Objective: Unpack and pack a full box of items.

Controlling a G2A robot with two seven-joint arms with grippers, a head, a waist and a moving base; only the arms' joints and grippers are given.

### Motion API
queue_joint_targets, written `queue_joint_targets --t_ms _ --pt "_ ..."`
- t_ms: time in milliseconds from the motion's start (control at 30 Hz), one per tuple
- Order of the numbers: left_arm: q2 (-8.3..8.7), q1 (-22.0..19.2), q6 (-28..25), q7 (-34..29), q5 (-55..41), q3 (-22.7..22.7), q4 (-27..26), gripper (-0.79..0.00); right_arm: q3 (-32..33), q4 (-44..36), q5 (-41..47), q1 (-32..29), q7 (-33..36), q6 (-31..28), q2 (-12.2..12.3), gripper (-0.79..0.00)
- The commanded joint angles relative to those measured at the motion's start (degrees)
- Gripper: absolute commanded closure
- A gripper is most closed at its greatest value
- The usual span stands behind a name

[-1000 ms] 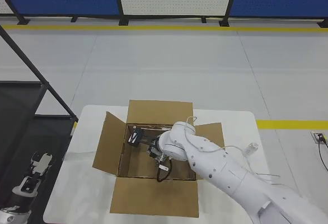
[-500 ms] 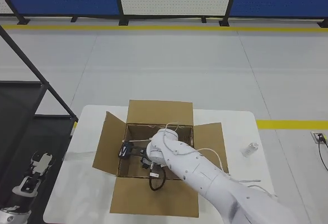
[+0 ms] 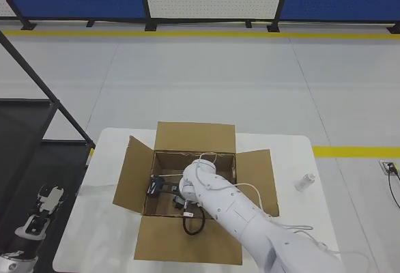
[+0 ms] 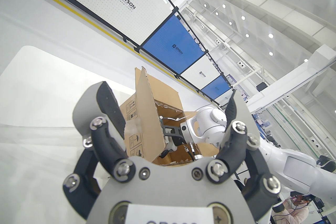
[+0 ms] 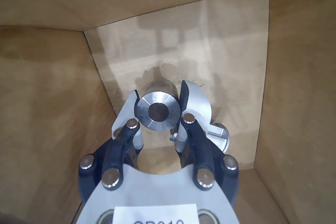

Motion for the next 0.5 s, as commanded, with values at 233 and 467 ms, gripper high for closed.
queue_joint_targets --t_ms 233,467 --pt "0.00 0.0 0.0 0.0 0.0 0.0 0.0 -0.785 0.7 3.5 -0.6 0.5 -1.6 -1.6 -1.5 -0.339" --pt "0.00 0.0 0.0 0.0 0.0 0.0 0.0 -0.785 1.7 5.2 -0.5 1.8 -3.9 -3.7 -1.8 -0.366"
